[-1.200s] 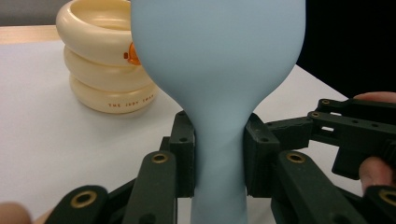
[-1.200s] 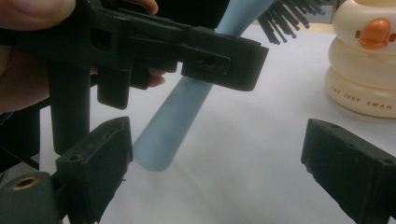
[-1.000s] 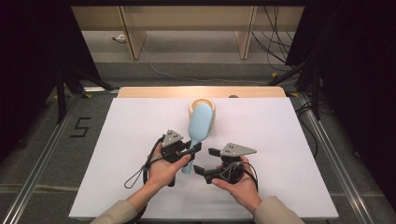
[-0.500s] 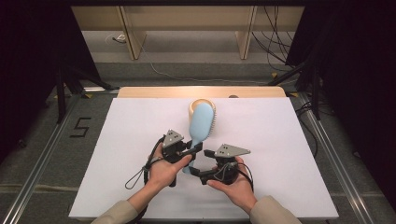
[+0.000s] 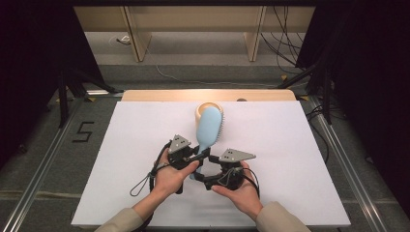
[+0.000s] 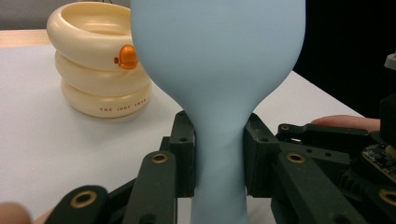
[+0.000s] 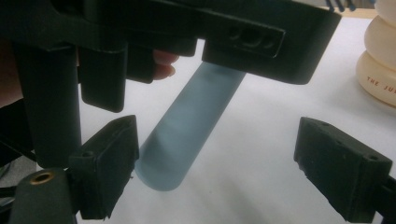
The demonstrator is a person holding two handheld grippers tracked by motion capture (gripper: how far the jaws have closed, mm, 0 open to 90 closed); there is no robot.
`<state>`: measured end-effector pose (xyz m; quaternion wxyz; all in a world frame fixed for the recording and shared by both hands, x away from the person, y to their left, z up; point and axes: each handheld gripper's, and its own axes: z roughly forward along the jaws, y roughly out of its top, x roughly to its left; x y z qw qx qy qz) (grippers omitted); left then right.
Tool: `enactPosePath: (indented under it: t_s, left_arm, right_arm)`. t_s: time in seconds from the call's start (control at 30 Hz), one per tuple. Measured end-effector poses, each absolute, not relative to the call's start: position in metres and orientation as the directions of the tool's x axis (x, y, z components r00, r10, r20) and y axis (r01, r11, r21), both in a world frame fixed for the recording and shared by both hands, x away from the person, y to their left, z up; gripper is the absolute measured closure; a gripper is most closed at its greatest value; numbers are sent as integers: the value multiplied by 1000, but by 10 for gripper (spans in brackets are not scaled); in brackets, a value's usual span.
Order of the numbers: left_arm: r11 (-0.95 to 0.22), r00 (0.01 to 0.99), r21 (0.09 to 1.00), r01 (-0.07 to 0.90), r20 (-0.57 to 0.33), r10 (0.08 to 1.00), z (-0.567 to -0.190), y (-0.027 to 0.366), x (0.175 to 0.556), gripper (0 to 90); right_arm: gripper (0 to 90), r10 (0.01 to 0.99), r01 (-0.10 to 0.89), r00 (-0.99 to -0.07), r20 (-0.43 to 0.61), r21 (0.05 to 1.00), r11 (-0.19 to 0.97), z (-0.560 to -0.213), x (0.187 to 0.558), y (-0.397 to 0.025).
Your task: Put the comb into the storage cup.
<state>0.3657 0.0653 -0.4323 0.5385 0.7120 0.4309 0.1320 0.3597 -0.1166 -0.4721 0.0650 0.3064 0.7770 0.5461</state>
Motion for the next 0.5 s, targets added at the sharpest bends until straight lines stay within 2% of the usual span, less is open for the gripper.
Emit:
enactPosePath:
  t_s: [0.5]
  left_arm:
    - [-45,595,882,470,-278,754,-433,64,365,692]
  right_arm:
    - [161,551,416,-797,248,886,203,-473,361,-110]
